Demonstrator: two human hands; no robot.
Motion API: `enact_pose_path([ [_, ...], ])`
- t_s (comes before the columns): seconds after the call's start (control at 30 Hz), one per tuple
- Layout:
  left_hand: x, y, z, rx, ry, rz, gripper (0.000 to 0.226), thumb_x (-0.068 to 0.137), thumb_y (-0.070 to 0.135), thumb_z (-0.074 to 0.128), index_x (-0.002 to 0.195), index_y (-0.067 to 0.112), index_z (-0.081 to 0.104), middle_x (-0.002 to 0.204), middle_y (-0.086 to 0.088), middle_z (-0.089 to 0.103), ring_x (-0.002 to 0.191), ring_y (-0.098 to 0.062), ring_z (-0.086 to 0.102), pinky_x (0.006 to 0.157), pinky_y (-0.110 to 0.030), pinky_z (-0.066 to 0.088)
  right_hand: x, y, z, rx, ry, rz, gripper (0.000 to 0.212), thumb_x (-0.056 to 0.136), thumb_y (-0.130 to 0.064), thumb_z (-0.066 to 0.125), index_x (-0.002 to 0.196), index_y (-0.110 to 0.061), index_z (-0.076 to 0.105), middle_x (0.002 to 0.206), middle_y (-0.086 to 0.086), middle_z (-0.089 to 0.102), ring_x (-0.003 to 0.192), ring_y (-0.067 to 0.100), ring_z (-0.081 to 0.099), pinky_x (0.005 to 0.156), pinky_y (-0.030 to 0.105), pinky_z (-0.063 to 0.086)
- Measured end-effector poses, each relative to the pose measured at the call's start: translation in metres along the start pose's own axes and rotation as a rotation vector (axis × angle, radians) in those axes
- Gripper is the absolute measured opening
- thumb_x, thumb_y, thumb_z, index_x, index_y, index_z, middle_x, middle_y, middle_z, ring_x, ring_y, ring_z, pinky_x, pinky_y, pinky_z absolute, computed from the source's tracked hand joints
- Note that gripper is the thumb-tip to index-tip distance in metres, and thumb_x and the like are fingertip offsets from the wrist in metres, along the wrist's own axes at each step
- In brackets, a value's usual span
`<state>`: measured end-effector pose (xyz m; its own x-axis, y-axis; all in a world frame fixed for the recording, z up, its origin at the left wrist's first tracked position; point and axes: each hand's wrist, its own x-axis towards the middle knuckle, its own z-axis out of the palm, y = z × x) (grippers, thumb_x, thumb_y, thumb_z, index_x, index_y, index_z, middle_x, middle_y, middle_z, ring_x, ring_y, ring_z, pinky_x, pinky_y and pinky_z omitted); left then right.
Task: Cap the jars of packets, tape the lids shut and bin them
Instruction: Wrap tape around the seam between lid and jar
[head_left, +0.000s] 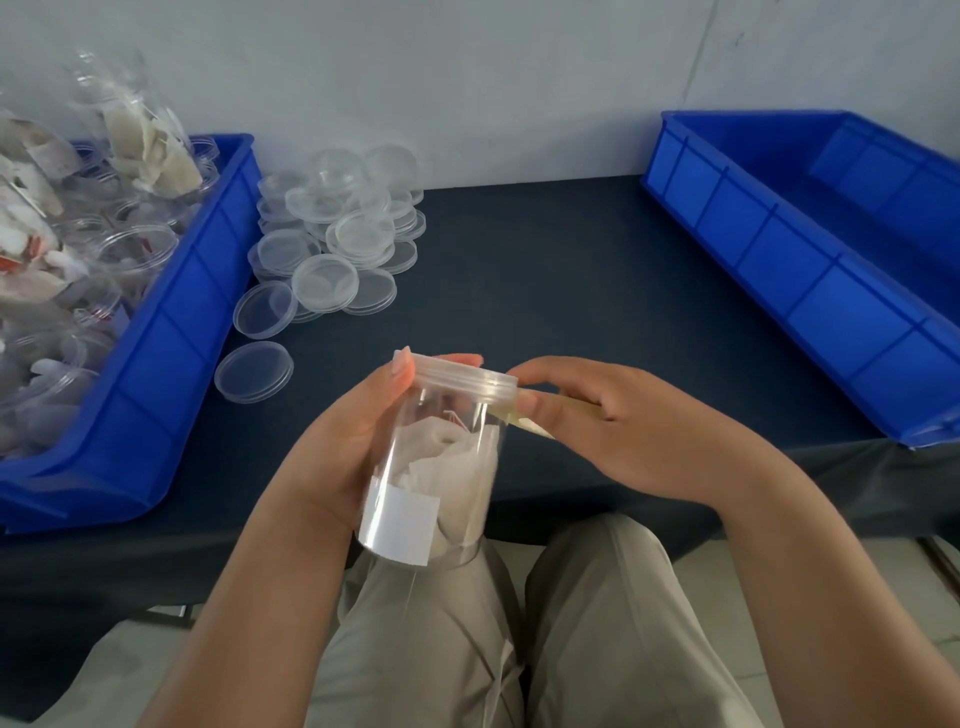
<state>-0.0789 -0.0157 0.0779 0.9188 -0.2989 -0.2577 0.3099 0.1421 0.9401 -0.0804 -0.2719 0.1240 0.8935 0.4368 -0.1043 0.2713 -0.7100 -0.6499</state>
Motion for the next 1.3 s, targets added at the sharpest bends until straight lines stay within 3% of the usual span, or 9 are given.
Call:
enact_pose_path([
  [0.23, -0.001, 0.004, -0.003, 0.079, 0.075, 0.063, 0.072, 0.081, 0.080, 0.070, 0.128, 0.025, 0.075, 0.117, -0.011, 0.077, 0.104, -0.026, 0.076, 0.080, -0.035, 0.062, -0.004, 0.001, 0.001, -0.046, 0.004, 0.033, 0.039, 0.099, -0.078, 0.034, 0.133, -0.063, 0.045, 0.093, -0.028, 0.064, 0.084, -0.006, 0.062, 0.064, 0.016, 0.040],
  [0.3, -0.004, 0.009, 0.000, 0.170, 0.089, 0.078, 0.078, 0.076, 0.090, 0.064, 0.129, 0.034, 0.074, 0.120, -0.008, 0.077, 0.108, -0.025, 0.076, 0.082, -0.035, 0.062, -0.006, -0.001, 0.003, -0.042, 0.033, 0.038, 0.036, 0.098, -0.079, 0.033, 0.128, -0.065, 0.046, 0.091, -0.018, 0.067, 0.082, 0.000, 0.064, 0.063, 0.019, 0.042],
  [0.4, -0.006, 0.012, 0.003, 0.309, 0.139, 0.140, 0.071, 0.074, 0.098, 0.052, 0.121, 0.050, 0.073, 0.113, 0.003, 0.079, 0.103, -0.018, 0.078, 0.075, -0.029, 0.062, -0.008, -0.004, 0.004, -0.031, 0.063, 0.051, 0.035, 0.099, -0.078, 0.034, 0.126, -0.063, 0.049, 0.096, -0.028, 0.066, 0.087, -0.003, 0.063, 0.064, 0.021, 0.042],
  [0.57, -0.010, 0.013, 0.017, 0.402, 0.269, 0.220, 0.047, 0.089, 0.076, 0.040, 0.125, 0.055, 0.063, 0.113, 0.023, 0.072, 0.104, -0.002, 0.073, 0.090, -0.035, 0.060, -0.007, -0.005, 0.006, -0.084, 0.080, 0.103, 0.038, 0.098, -0.078, 0.035, 0.120, -0.054, 0.054, 0.087, -0.025, 0.065, 0.082, -0.004, 0.061, 0.061, 0.024, 0.043],
  [0.67, -0.013, 0.011, 0.028, 0.576, 0.312, 0.251, 0.071, 0.073, 0.085, 0.048, 0.132, 0.046, 0.056, 0.114, 0.029, 0.066, 0.107, 0.007, 0.065, 0.082, -0.013, 0.054, -0.007, -0.008, 0.010, -0.097, 0.114, 0.126, 0.038, 0.098, -0.080, 0.033, 0.119, -0.055, 0.053, 0.085, -0.015, 0.068, 0.079, 0.002, 0.063, 0.070, 0.030, 0.053],
  [0.8, -0.017, 0.006, 0.032, 0.657, 0.371, 0.280, 0.105, 0.063, 0.088, 0.065, 0.154, 0.041, 0.044, 0.131, 0.027, 0.063, 0.117, 0.008, 0.062, 0.094, -0.020, 0.054, -0.009, -0.010, 0.015, -0.105, 0.141, 0.138, 0.045, 0.096, -0.085, 0.030, 0.119, -0.054, 0.053, 0.084, -0.017, 0.068, 0.078, 0.002, 0.064, 0.074, 0.033, 0.056],
  [0.9, -0.016, 0.003, 0.038, 0.738, 0.404, 0.298, 0.114, 0.060, 0.094, 0.065, 0.158, 0.048, 0.030, 0.137, 0.037, 0.046, 0.118, 0.017, 0.050, 0.088, -0.010, 0.040, -0.010, -0.012, 0.019, -0.131, 0.144, 0.136, 0.052, 0.093, -0.085, 0.026, 0.122, -0.052, 0.053, 0.090, -0.016, 0.070, 0.082, 0.003, 0.065, 0.077, 0.037, 0.058],
  [1.07, -0.011, 0.008, 0.038, 0.643, 0.468, 0.285, 0.098, 0.056, 0.092, 0.067, 0.143, 0.052, 0.048, 0.112, 0.050, 0.056, 0.106, 0.027, 0.054, 0.077, -0.010, 0.045, -0.011, -0.015, 0.020, -0.126, 0.138, 0.129, 0.053, 0.094, -0.087, 0.025, 0.125, -0.053, 0.051, 0.079, -0.013, 0.066, 0.075, 0.003, 0.063, 0.066, 0.030, 0.050],
  [1.3, -0.010, 0.014, 0.023, 0.510, 0.436, 0.220, 0.093, 0.057, 0.090, 0.071, 0.141, 0.050, 0.058, 0.120, 0.034, 0.066, 0.108, 0.019, 0.061, 0.090, -0.020, 0.050, -0.016, -0.005, 0.001, -0.083, 0.044, 0.123, 0.053, 0.094, -0.084, 0.021, 0.129, -0.054, 0.048, 0.100, -0.024, 0.066, 0.091, -0.002, 0.061, 0.074, 0.025, 0.046],
])
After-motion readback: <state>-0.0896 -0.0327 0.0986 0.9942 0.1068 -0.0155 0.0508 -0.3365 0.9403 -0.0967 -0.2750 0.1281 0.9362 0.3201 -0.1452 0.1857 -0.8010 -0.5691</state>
